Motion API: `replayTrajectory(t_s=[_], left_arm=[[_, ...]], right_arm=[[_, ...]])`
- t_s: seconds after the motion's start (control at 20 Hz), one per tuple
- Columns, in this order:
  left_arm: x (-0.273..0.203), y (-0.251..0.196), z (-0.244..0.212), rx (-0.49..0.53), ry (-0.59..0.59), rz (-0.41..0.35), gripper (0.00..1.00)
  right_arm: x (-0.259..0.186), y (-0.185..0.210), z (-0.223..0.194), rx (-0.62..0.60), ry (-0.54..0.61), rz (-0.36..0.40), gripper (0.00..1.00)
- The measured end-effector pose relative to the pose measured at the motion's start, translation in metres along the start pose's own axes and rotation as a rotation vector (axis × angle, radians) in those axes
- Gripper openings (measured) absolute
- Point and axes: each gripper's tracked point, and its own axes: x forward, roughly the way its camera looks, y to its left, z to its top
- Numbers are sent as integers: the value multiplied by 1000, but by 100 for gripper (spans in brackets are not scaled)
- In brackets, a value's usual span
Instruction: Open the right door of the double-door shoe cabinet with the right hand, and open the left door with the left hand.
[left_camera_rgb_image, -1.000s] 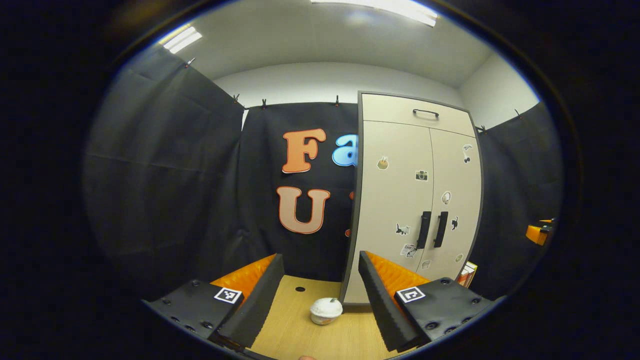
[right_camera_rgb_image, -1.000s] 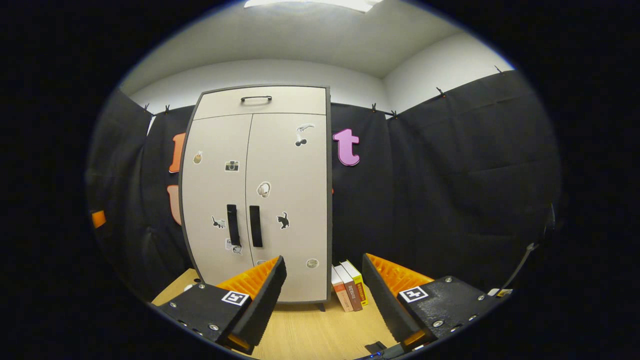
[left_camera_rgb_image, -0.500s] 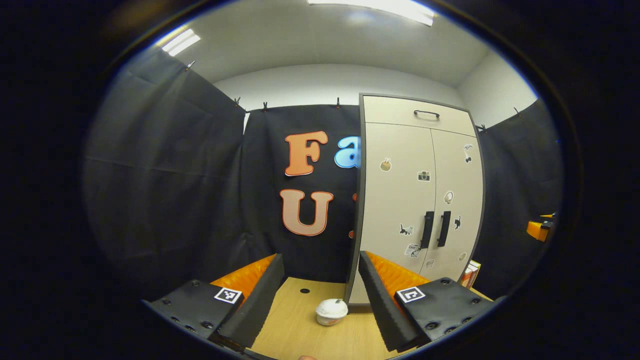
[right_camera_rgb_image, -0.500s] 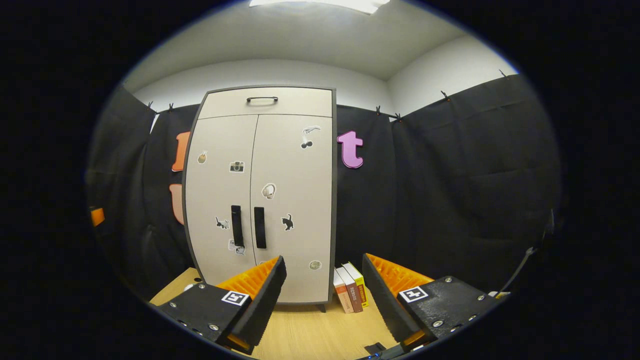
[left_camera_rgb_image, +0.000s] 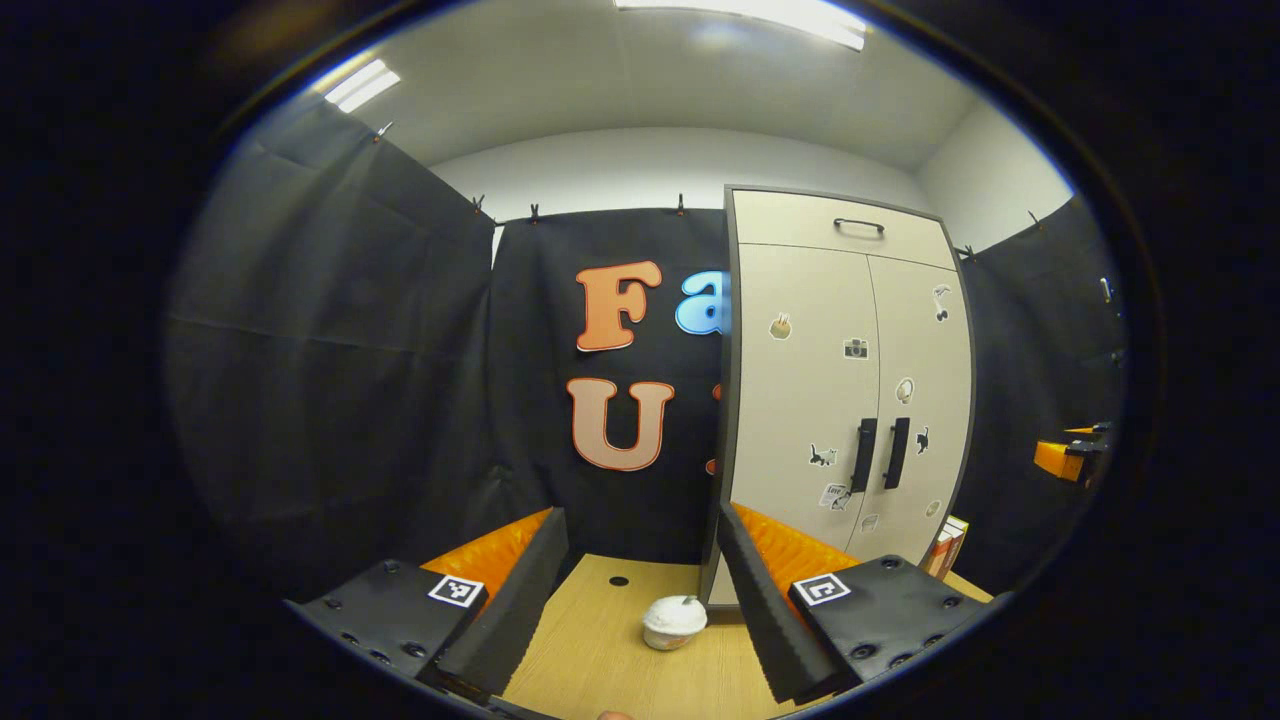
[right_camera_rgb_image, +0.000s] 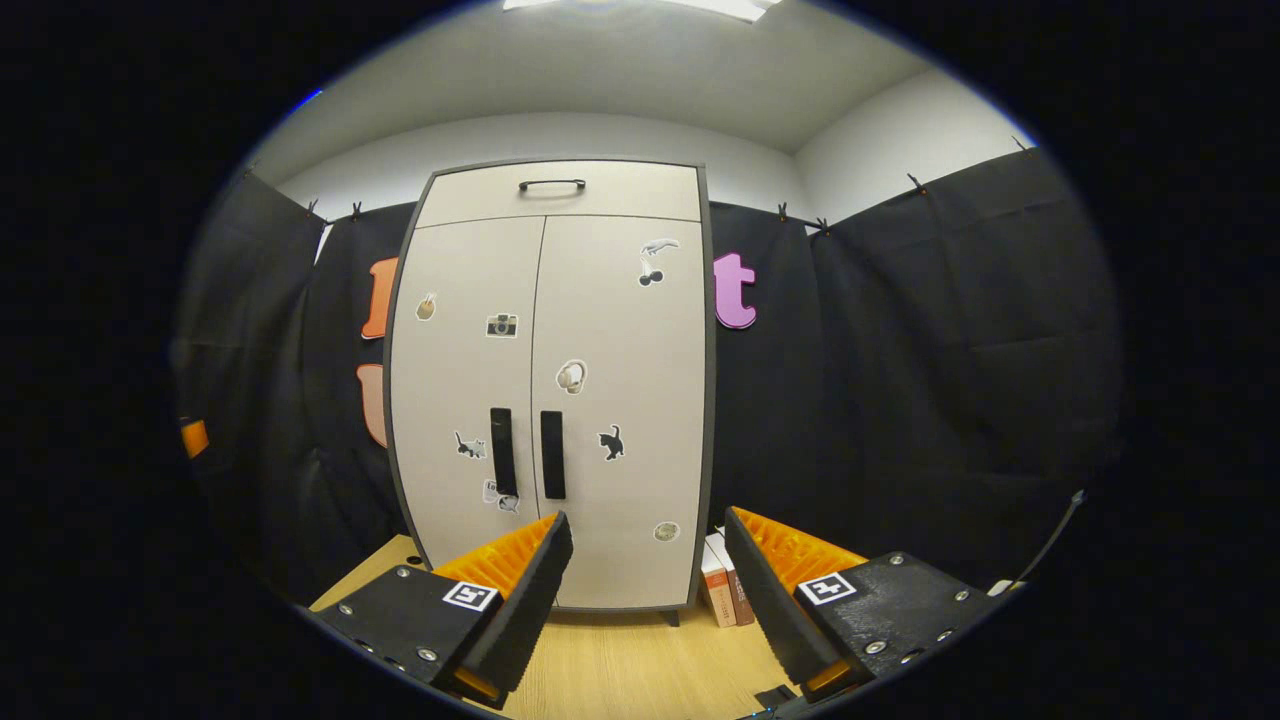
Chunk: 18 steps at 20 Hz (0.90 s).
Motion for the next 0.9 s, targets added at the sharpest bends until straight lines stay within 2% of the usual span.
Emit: replayTrajectory(t_s=[0.6,0.9], left_arm=[[-6,35,-4,14,3,49,96],[0,53,-7,12,9,84,96]], right_arm=[[85,72,-26,12,73,102,94],[148,98,-37,-3,90,92,93]])
